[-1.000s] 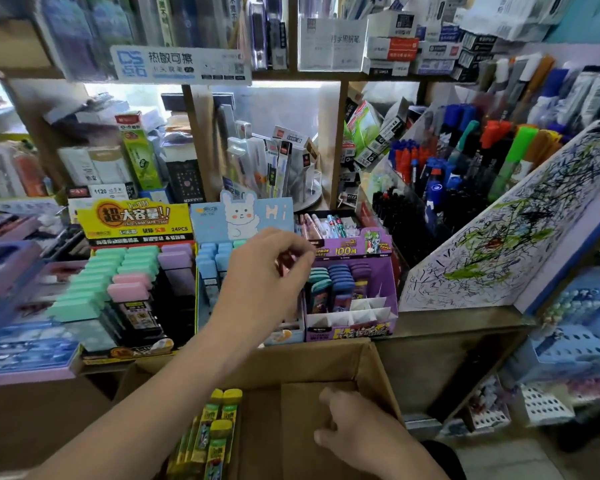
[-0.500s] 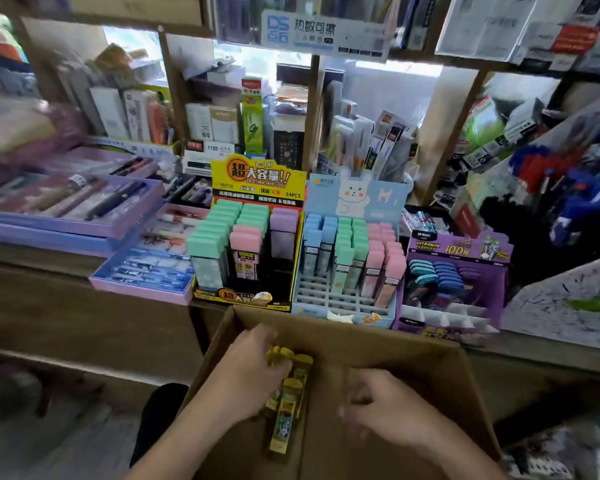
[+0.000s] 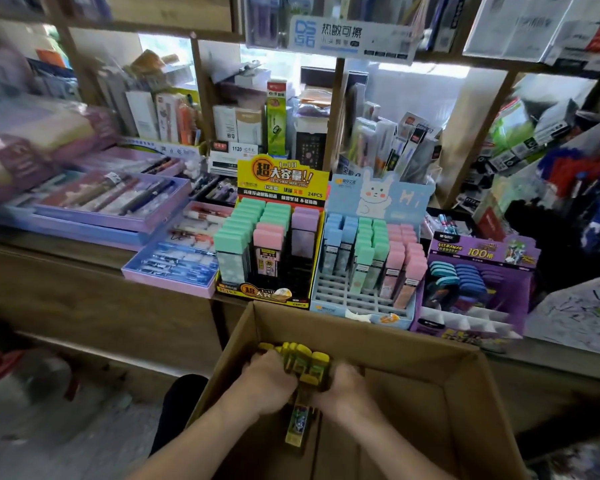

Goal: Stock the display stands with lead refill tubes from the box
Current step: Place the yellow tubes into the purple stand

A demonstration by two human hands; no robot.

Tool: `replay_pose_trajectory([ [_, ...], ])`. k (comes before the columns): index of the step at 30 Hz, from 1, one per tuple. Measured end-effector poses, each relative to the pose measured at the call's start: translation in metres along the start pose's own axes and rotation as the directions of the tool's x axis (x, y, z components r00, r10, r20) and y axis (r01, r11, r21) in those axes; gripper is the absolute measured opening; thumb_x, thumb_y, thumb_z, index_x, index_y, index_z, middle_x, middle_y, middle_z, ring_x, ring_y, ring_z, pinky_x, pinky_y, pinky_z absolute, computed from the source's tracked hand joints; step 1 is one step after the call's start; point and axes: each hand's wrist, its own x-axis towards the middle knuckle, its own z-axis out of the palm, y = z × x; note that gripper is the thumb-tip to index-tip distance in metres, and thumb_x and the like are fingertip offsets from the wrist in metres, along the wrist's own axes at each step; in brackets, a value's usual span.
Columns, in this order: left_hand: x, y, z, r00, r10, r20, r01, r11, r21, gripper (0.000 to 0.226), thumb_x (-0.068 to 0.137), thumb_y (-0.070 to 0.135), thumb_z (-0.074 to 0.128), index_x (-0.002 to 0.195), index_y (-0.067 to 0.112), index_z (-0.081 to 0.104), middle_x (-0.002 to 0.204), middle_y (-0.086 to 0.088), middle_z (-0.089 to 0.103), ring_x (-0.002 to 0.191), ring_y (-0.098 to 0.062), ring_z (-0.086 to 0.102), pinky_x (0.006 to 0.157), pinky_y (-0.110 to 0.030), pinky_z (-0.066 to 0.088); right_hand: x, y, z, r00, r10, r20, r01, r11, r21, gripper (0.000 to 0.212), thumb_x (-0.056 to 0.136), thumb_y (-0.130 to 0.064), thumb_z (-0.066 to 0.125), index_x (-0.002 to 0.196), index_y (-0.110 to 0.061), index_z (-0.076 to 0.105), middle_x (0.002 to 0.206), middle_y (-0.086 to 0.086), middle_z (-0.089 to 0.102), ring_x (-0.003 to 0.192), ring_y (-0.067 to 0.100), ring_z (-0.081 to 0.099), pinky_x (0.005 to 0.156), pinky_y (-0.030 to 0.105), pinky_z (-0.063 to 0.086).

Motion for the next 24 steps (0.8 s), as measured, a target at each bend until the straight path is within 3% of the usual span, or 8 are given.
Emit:
replay_pose_trajectory([
  [2,0.001,-0.001,-0.001,1.0,-0.008,-0.003,0.008,1.0,-0.024,0.043,0.092,0.026,0.052,0.133,0.015,0.053,0.136,-0.009,0.053,0.127,-0.031,0.05,0.111,-0.047,0.041,0.003,0.002,0.001,1.0,0.005,-0.025,-0.005,1.0,-0.003,0.032,0.08,-0.037,0.084,0.076,-0.032,0.053,0.078,-0.014,0.057,0.068,-0.003,0.053,0.051,0.012,0.038],
  [5,0.001,-0.002,0.001,0.999,-0.007,-0.036,0.005,0.998,-0.07,0.039,0.092,0.027,0.055,0.13,0.017,0.054,0.129,0.0,0.05,0.12,-0.023,0.052,0.109,-0.039,0.043,0.008,0.003,-0.002,0.999,0.014,-0.052,-0.015,0.999,-0.029,0.022,0.091,-0.035,0.074,0.079,-0.021,0.065,0.079,-0.003,0.069,0.07,0.011,0.066,0.059,0.03,0.054],
  [9,0.003,-0.003,0.008,0.997,0.007,-0.08,-0.02,0.987,-0.161,0.038,0.093,0.025,0.059,0.13,0.018,0.053,0.104,0.01,0.042,0.09,-0.007,0.047,0.087,-0.026,0.043,0.009,0.008,-0.005,0.997,-0.003,-0.072,0.003,1.0,0.003,0.032,0.1,-0.04,0.064,0.081,-0.015,0.068,0.082,0.007,0.076,0.074,0.022,0.076,0.076,0.042,0.063],
  [13,0.002,-0.002,0.013,0.994,-0.003,-0.107,-0.015,0.986,-0.166,0.036,0.094,0.027,0.058,0.129,0.019,0.052,0.127,0.001,0.048,0.112,-0.019,0.052,0.101,-0.034,0.046,0.008,0.011,-0.003,0.998,-0.003,-0.064,0.009,0.996,0.094,0.033,0.1,-0.041,0.063,0.08,-0.016,0.065,0.079,0.008,0.075,0.072,0.024,0.076,0.074,0.044,0.063],
  [17,-0.001,0.001,0.014,0.989,-0.019,-0.146,0.006,0.996,-0.084,0.042,0.098,0.035,0.054,0.136,0.017,0.048,0.144,-0.008,0.038,0.136,-0.03,0.038,0.118,-0.044,0.032,0.005,0.011,0.0,0.999,0.024,-0.025,-0.021,0.993,0.12,0.026,0.094,-0.042,0.07,0.087,-0.017,0.068,0.084,0.006,0.074,0.078,0.021,0.073,0.07,0.033,0.058],
  [20,-0.003,0.004,0.016,0.993,-0.042,-0.113,0.034,0.997,-0.071,0.05,0.1,0.038,0.05,0.144,0.016,0.041,0.153,-0.009,0.029,0.144,-0.032,0.028,0.12,-0.044,0.026,0.005,0.011,0.001,0.999,0.031,-0.022,-0.028,0.99,0.136,0.024,0.093,-0.041,0.071,0.09,-0.017,0.07,0.087,0.006,0.075,0.083,0.021,0.073,0.071,0.032,0.057],
  [24,-0.001,0.003,0.018,0.993,-0.076,-0.085,0.067,0.992,-0.105,0.051,0.099,0.038,0.05,0.145,0.018,0.041,0.152,-0.009,0.031,0.143,-0.033,0.029,0.118,-0.045,0.027,0.003,0.01,0.001,0.999,0.054,-0.002,-0.053,0.982,0.182,0.02,0.093,-0.038,0.072,0.093,-0.018,0.072,0.093,0.007,0.075,0.088,0.023,0.073,0.078,0.036,0.058],
])
